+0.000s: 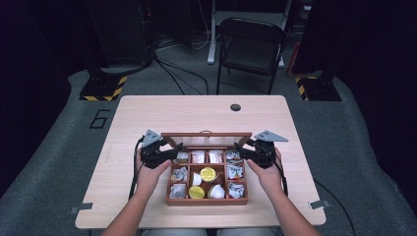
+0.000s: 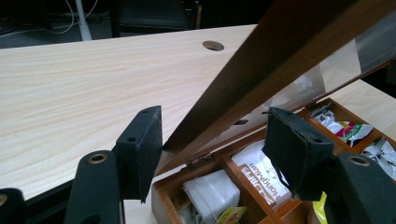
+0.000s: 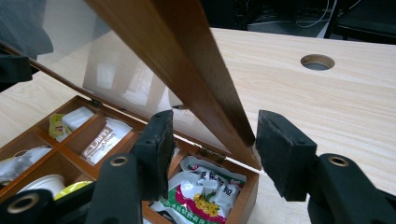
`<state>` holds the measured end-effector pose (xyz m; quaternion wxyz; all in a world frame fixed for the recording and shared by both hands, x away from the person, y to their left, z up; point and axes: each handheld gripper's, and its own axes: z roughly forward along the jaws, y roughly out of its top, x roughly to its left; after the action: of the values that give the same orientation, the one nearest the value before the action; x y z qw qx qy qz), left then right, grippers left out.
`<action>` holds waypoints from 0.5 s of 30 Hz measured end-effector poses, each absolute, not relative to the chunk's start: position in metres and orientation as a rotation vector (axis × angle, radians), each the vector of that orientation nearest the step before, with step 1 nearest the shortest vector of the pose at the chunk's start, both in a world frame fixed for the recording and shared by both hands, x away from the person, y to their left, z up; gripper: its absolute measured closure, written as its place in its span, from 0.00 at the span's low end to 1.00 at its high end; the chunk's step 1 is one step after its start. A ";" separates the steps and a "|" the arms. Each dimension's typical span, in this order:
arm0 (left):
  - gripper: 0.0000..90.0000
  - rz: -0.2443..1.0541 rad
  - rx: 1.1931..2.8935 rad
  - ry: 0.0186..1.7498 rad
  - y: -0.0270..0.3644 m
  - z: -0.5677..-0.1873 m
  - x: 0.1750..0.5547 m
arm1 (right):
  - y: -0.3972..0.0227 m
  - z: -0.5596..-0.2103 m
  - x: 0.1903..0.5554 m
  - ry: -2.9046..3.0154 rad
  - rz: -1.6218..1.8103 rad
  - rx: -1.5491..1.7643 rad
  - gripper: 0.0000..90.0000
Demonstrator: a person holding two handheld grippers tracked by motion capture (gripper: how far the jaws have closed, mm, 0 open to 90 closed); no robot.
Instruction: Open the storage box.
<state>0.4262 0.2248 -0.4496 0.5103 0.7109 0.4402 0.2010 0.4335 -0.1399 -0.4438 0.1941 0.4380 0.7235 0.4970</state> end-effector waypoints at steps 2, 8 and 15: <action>0.42 0.490 1.718 1.053 0.225 -0.450 0.427 | -0.139 -0.445 0.435 2.030 1.384 1.231 0.52; 0.41 0.482 1.714 1.053 0.225 -0.454 0.431 | -0.138 -0.451 0.440 2.037 1.369 1.245 0.51; 0.40 0.467 1.720 1.070 0.225 -0.459 0.436 | -0.137 -0.458 0.446 2.051 1.354 1.269 0.51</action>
<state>0.4357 0.2247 -0.4592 0.5068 0.7132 0.4439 0.1936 0.4458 -0.1375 -0.4581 0.1865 0.4508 0.7284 0.4810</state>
